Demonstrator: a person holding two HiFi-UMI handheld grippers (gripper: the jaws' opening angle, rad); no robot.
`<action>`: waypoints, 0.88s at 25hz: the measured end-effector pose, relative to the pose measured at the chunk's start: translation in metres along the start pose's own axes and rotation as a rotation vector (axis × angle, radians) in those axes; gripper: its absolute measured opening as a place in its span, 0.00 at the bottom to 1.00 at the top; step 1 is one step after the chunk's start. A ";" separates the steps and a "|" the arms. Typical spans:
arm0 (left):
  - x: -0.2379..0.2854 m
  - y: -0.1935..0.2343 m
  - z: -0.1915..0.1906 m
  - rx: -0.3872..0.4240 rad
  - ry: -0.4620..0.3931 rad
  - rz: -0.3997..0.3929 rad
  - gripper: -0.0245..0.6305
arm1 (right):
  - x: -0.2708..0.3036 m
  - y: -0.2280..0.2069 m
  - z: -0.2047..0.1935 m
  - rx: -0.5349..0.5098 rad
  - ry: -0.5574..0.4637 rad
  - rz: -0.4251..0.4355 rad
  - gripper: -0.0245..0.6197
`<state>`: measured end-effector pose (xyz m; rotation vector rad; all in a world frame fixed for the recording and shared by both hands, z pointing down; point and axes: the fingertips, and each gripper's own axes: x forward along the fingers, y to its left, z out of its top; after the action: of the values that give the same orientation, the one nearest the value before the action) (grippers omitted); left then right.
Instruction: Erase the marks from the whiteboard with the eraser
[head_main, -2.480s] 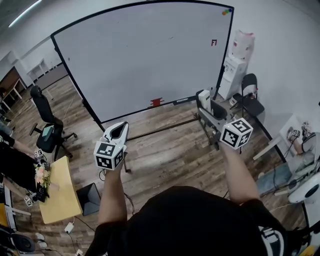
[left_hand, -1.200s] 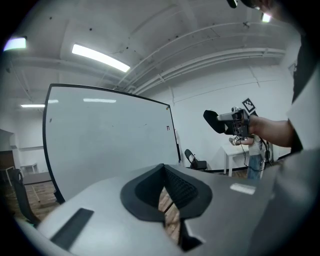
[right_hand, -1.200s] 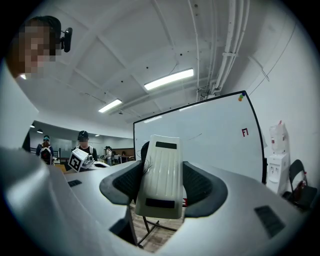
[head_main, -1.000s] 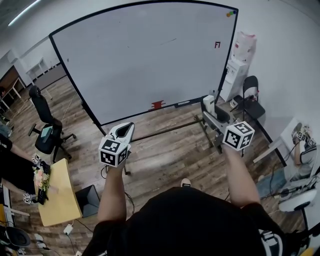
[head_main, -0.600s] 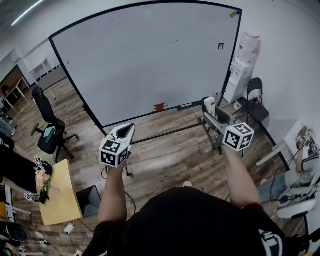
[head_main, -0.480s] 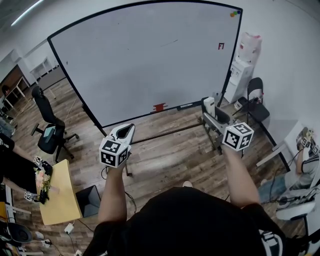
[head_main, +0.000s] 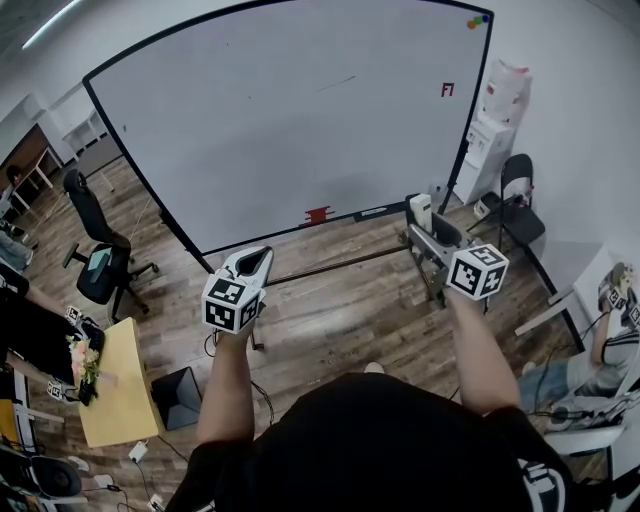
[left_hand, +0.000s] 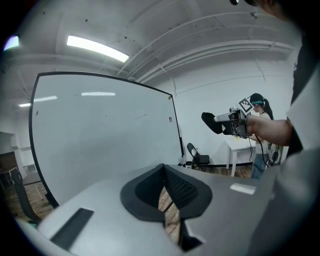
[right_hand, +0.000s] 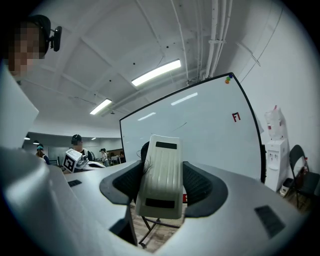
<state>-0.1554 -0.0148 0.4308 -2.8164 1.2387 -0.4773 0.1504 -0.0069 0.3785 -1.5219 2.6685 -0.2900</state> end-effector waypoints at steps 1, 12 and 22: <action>0.003 0.000 0.000 -0.002 0.002 0.000 0.05 | 0.003 -0.003 0.000 0.004 0.002 0.002 0.43; 0.031 0.004 -0.004 -0.016 0.030 0.004 0.05 | 0.024 -0.033 -0.004 0.030 0.024 0.025 0.43; 0.052 0.013 -0.005 -0.022 0.040 0.016 0.05 | 0.044 -0.054 -0.006 0.035 0.047 0.039 0.43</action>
<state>-0.1333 -0.0607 0.4469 -2.8258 1.2807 -0.5257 0.1725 -0.0701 0.3970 -1.4698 2.7106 -0.3729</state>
